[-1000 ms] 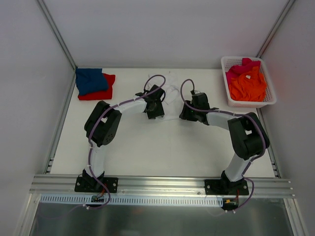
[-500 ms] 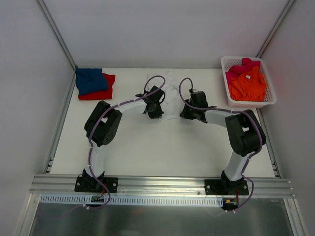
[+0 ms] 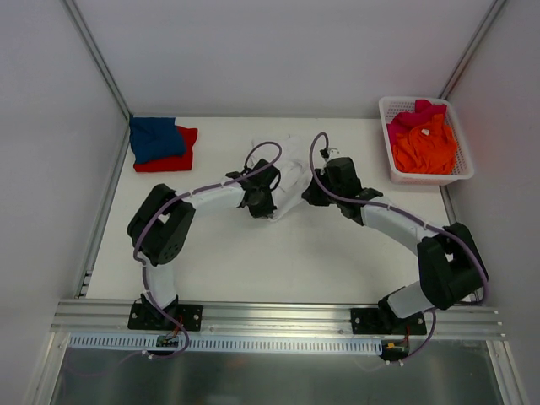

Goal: Fold and stack the t-shirts
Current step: Fold the tshirt

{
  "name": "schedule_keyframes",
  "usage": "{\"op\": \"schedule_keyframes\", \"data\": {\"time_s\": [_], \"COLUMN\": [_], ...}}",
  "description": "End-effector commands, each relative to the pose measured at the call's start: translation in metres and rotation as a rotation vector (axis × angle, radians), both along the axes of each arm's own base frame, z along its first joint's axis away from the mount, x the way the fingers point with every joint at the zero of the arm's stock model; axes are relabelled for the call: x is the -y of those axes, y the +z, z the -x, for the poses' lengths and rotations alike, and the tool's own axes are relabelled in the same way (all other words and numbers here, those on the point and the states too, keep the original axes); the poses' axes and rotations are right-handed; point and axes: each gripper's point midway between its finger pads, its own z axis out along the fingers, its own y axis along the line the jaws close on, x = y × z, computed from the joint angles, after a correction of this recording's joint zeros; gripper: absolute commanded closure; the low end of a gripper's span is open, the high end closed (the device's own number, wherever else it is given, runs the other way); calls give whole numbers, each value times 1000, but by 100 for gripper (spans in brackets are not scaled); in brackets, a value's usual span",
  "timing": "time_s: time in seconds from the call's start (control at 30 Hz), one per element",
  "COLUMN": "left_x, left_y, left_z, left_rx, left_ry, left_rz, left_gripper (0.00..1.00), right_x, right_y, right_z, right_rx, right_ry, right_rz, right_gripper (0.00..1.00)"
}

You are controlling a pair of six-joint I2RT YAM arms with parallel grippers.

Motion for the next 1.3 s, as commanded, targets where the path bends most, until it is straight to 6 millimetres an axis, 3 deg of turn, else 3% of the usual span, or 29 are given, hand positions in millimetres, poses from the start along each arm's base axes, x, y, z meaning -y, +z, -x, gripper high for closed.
{"op": "schedule_keyframes", "data": {"time_s": [0.0,0.37,0.63,0.93,1.27], "left_x": [-18,-33,-37,-32,-15], "left_y": [26,77,106,142,157], "left_z": [21,42,47,27,-3], "left_rx": [3,89,143,220,252], "left_ry": [-3,20,32,21,-9], "left_rz": [-30,18,32,17,-3], "left_gripper": [100,100,100,100,100], "right_x": [2,-8,0,2,0], "right_y": [40,62,89,117,121], "right_z": [4,42,52,45,30], "right_rx": [98,158,220,279,295], "right_ry": [-23,-13,-32,-39,-45], "right_rz": [4,26,24,40,94], "right_gripper": [100,100,100,100,100]}}
